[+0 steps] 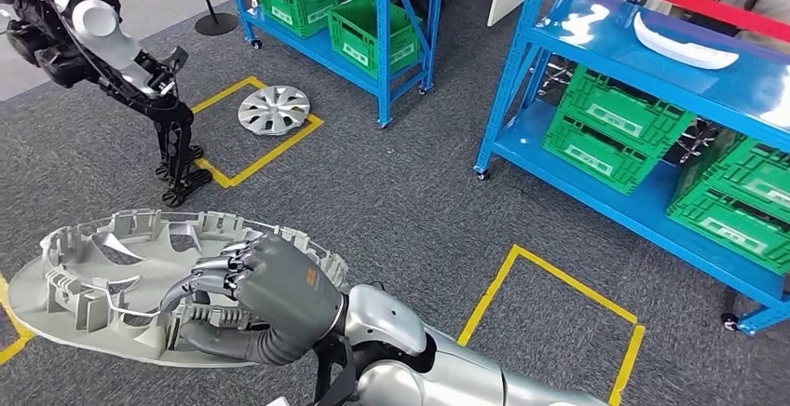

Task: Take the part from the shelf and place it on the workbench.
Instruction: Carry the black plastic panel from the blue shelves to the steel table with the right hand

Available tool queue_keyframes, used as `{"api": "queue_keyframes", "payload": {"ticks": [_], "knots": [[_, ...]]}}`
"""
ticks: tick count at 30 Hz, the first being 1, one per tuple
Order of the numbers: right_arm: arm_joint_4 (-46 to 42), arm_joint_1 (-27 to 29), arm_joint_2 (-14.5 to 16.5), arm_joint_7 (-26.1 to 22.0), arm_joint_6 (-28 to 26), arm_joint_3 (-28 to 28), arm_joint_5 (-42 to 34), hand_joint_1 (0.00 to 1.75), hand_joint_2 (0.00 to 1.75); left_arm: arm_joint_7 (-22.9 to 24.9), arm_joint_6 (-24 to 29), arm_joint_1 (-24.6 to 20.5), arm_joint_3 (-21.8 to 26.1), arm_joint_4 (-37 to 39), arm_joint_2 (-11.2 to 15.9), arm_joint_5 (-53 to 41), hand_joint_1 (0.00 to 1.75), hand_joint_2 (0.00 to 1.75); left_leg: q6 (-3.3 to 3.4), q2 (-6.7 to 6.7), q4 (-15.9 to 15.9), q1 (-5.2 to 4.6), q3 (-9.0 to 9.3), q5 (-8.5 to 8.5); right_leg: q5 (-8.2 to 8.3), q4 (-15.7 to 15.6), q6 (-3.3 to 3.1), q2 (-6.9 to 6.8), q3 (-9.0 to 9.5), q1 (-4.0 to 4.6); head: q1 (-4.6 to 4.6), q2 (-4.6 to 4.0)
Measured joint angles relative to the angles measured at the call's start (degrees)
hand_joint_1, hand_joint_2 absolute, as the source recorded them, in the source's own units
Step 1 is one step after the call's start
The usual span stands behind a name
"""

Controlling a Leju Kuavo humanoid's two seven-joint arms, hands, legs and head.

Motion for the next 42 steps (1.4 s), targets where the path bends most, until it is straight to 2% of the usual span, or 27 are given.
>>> {"api": "queue_keyframes", "payload": {"ticks": [1,2,3,4,5,7,9,10,12,16,18,20,21,22,23,25,27,29,30,32,34,35,36,37,38,40,42], "knots": [[0.1,0.0,-0.1,0.0,-0.1,0.0,0.0,1.75,1.75,0.0,0.0,-0.1,0.0,0.0,0.0,0.0,0.0,1.75,0.19,-0.48,0.0,-0.04,-0.15,0.08,-1.93,3.7,0.14,1.17,-1.71,-0.07,0.04,0.0],[0.2,0.0,-0.2,0.0,-0.1,0.0,-0.1,1.75,1.75,0.0,0.1,-0.1,0.0,0.0,0.0,0.0,0.0,1.75,0.35,-1.0,0.0,-0.1,-0.31,0.16,-3.67,7.6,0.18,1.73,-3.65,-0.09,0.08,0.0],[0.3,0.0,-0.3,0.0,-0.2,0.0,-0.1,1.75,1.75,0.0,0.1,-0.1,0.0,0.0,0.0,0.0,0.0,1.75,0.42,-1.59,0.1,-0.17,-0.46,0.23,-4.63,10.6,0.14,1.98,-5.19,-0.08,0.08,0.0],[0.4,0.0,-0.3,0.0,-0.2,0.0,-0.2,1.75,1.75,0.0,0.1,-0.1,0.0,0.0,0.0,0.0,0.0,1.75,0.42,-2.24,0.1,-0.23,-0.57,0.31,-4.52,11.8,0.0,2.1,-5.83,-0.06,0.08,0.0],[0.5,0.0,-0.4,0.0,-0.2,0.0,-0.3,1.75,1.75,0.0,0.1,0.0,0.0,0.0,0.0,0.0,0.0,1.75,0.38,-2.88,0.1,-0.26,-0.63,0.39,-3.31,10.6,-0.23,2.27,-5.28,-0.02,0.08,0.0],[0.7,-0.1,-0.4,0.1,-0.2,0.0,-0.6,1.75,1.75,0.0,0.2,0.0,0.0,0.0,0.0,0.0,0.0,1.75,0.15,-4.16,0.1,-0.21,-0.66,0.59,0.59,3.1,-0.95,3.53,-1.49,0.1,0.11,0.0],[0.8,-0.5,-0.4,0.1,-0.2,0.0,-0.8,1.75,1.75,0.0,0.2,0.0,0.0,0.0,-0.1,0.0,0.0,1.75,-0.36,-5.2,0.1,-0.18,-0.86,0.85,2.68,-3.1,-1.53,4.94,1.52,0.36,0.19,0.0],[0.9,-0.7,-0.4,0.1,-0.2,0.0,-0.9,1.75,1.75,0.0,0.2,0.0,0.0,0.0,-0.2,0.0,0.0,1.75,-0.7,-5.59,0.0,-0.1,-1.0,1.0,2.85,-4.3,-1.72,5.23,2.02,0.54,0.25,0.0],[1.0,-1.0,-0.4,0.1,-0.2,0.0,-1.1,1.75,1.75,0.0,0.2,0.1,0.0,0.0,-0.2,0.0,0.0,1.75,-1.2,-6.0,-0.1,0.01,-1.17,1.21,2.85,-4.5,-1.84,4.8,1.95,0.75,0.38,0.0],[1.2,-1.0,-0.4,0.2,-0.2,0.0,-1.2,1.75,1.75,0.0,0.2,0.2,0.0,0.0,-0.1,0.0,0.0,1.75,-1.59,-6.35,-0.4,0.06,-1.19,1.43,3.04,-4.6,-2.13,4.49,1.99,0.82,0.39,0.0],[1.9,-1.2,-0.2,0.3,-0.1,0.0,-1.6,1.75,1.75,0.0,0.2,0.3,0.0,0.0,0.0,0.0,0.0,1.75,-2.19,-3.82,4.8,-0.06,-3.79,-1.52,3.69,-5.4,-2.86,2.94,2.22,0.61,0.08,0.0],[2.8,-1.3,0.0,0.4,-0.1,0.0,-1.8,1.75,1.75,0.0,0.2,0.3,0.0,0.0,0.1,0.0,0.0,1.75,-2.73,-0.8,13.2,-0.15,-7.71,-5.66,4.14,-6.0,-3.41,0.95,2.34,0.4,-0.26,0.0],[3.2,-1.3,0.0,0.5,-0.1,-0.1,-1.8,1.75,1.75,0.0,0.2,0.3,0.0,0.0,0.1,0.0,0.0,1.75,-2.92,-0.54,14.9,-0.08,-8.33,-6.01,4.09,-5.9,-3.4,0.31,2.3,0.39,-0.27,0.0],[3.5,-1.3,0.1,0.6,-0.1,-0.1,-1.8,1.75,1.75,0.1,0.2,0.3,0.0,0.0,0.2,0.0,0.0,1.75,-3.07,-0.32,14.4,0.01,-7.82,-5.34,4.02,-5.8,-3.32,-0.28,2.26,0.34,-0.28,0.0],[3.8,-1.4,0.1,0.6,-0.1,-0.1,-1.8,1.75,1.75,0.1,0.2,0.4,0.0,0.0,0.2,0.0,0.0,1.75,-3.23,0.08,11.7,0.11,-6.17,-3.84,3.89,-5.7,-3.15,-0.84,2.25,0.26,-0.28,0.0],[4.1,-1.4,0.1,0.6,-0.1,-0.1,-1.8,1.75,1.75,0.3,0.4,0.3,0.0,0.0,0.2,0.0,0.0,1.75,-3.3,1.91,4.1,0.14,-1.72,-1.11,3.4,-5.1,-2.55,-1.77,2.21,0.28,-0.31,0.0],[4.2,-1.6,0.3,0.6,-0.1,-0.2,-1.9,1.75,1.75,0.5,0.5,0.0,0.0,0.0,0.1,0.0,0.0,1.75,-2.49,2.78,0.5,0.0,0.23,-0.34,2.94,-4.6,-1.9,-2.49,2.14,0.53,-0.25,0.0],[4.4,-1.7,0.4,0.6,-0.1,-0.2,-1.9,1.75,1.75,0.6,0.6,0.0,0.0,0.0,0.1,0.0,0.0,1.75,-1.38,1.79,0.4,-0.14,-0.02,-0.29,2.75,-4.5,-1.38,-3.24,2.22,0.61,-0.15,0.0],[4.5,-1.7,0.5,0.6,0.0,-0.3,-2.0,1.75,1.75,0.6,0.7,0.0,0.0,0.0,0.1,0.0,0.0,1.75,-1.05,1.29,0.4,-0.13,-0.1,-0.22,2.49,-4.3,-1.07,-3.09,2.28,0.49,-0.14,0.0],[4.6,-1.8,0.7,0.7,0.0,-0.3,-2.0,1.75,1.75,0.8,0.7,0.0,0.0,0.0,0.0,0.0,0.0,1.75,-0.39,0.36,0.3,0.04,-0.17,0.0,0.52,-1.5,-0.43,-1.13,1.24,0.14,-0.07,0.0],[4.7,-1.9,0.7,0.7,0.0,-0.4,-1.9,1.75,1.75,1.0,0.9,-0.2,0.0,0.0,0.0,0.0,0.0,1.75,0.03,-0.59,0.3,0.07,-0.36,0.16,-3.08,5.5,-0.09,1.31,-2.1,-0.06,0.04,0.0],[4.8,-1.8,0.7,0.8,0.1,-0.4,-1.9,1.75,1.75,1.0,1.0,-0.3,0.0,0.0,0.0,0.0,0.0,1.75,0.14,-1.15,0.3,-0.01,-0.47,0.22,-4.52,9.3,-0.07,1.79,-4.07,-0.09,0.07,0.0],[5.0,-1.8,0.7,0.8,0.1,-0.4,-1.8,1.75,1.75,1.1,1.0,-0.3,0.0,0.0,0.0,0.0,0.0,1.75,0.21,-1.77,0.3,-0.09,-0.55,0.27,-5.02,11.8,-0.15,2.0,-5.48,-0.08,0.08,0.0],[5.1,-1.8,0.7,0.9,0.2,-0.4,-1.8,1.75,1.75,1.1,1.0,-0.2,0.0,0.0,0.0,0.0,0.0,1.75,0.21,-2.4,0.3,-0.15,-0.6,0.33,-4.39,12.2,-0.34,2.13,-5.88,-0.04,0.08,0.0],[5.1,-1.8,0.7,0.9,0.3,-0.4,-1.7,1.75,1.75,1.2,1.0,-0.2,0.0,0.0,0.0,0.0,0.0,1.75,0.16,-3.04,0.3,-0.19,-0.6,0.39,-2.74,10.3,-0.62,2.36,-5.11,0.01,0.09,0.0],[5.1,-1.8,0.9,1.0,0.5,-0.5,-1.5,1.75,1.75,1.3,1.1,-0.3,0.0,0.0,-0.2,0.0,0.0,1.75,-0.13,-4.27,0.4,-0.16,-0.63,0.57,1.32,2.2,-1.31,4.13,-1.36,0.15,0.09,0.0],[5.1,-1.9,1.1,1.0,0.5,-0.5,-1.4,1.75,1.75,1.3,1.2,-0.4,0.0,0.0,-0.3,0.0,0.0,1.75,-0.71,-5.28,0.3,-0.05,-0.88,0.83,3.22,-3.3,-1.7,5.72,1.14,0.44,0.18,0.0]]}}
